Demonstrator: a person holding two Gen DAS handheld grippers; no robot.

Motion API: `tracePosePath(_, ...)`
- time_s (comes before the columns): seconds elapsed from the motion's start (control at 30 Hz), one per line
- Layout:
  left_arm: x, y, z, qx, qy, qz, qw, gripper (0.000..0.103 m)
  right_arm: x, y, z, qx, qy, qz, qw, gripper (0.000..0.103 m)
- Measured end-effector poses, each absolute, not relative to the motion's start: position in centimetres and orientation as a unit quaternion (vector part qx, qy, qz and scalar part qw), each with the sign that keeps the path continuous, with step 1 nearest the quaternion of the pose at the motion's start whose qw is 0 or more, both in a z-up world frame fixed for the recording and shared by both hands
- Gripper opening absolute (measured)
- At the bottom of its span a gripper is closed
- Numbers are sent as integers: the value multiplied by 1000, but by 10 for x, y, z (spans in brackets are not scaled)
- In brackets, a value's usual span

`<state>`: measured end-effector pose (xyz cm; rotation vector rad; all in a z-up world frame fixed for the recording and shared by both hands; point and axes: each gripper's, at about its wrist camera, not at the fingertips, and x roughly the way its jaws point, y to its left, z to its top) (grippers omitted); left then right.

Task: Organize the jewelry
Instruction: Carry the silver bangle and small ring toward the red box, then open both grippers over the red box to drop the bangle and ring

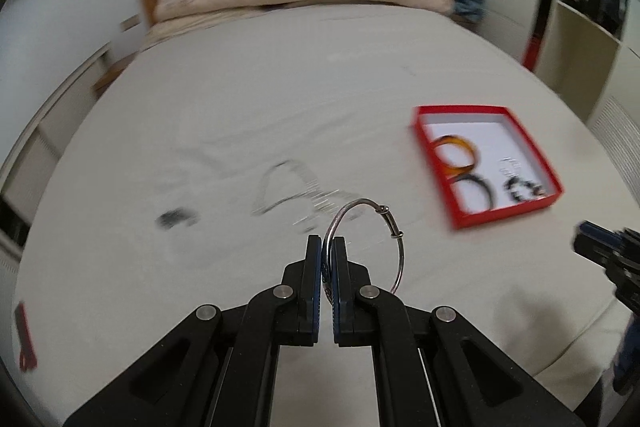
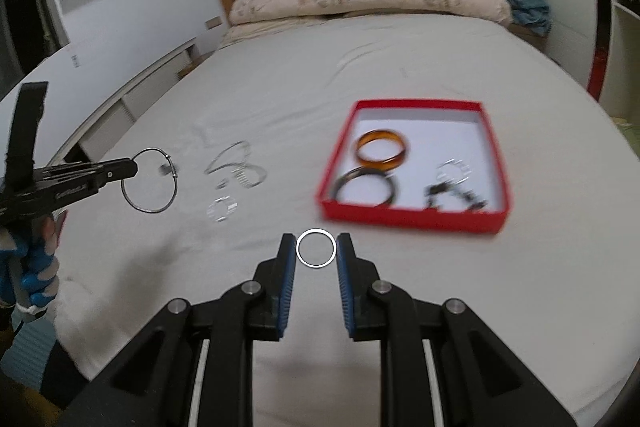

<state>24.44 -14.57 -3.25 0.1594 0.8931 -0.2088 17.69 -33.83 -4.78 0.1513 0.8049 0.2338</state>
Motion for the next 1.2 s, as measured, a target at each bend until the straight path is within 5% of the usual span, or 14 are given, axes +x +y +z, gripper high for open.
tracePosePath(0.43,331,-310,-82,91,447,-203,867,4,267,-420,-84,69,409,70,907,19)
tracePosePath(0.83,361,-318,-151,79,504,-183,840,4,304,-425,-136,30,459,68,885,19)
tracePosePath(1.2,356,-314,-154,52,517,-189,833,10,302,-427,-137,9,473,54,879,20)
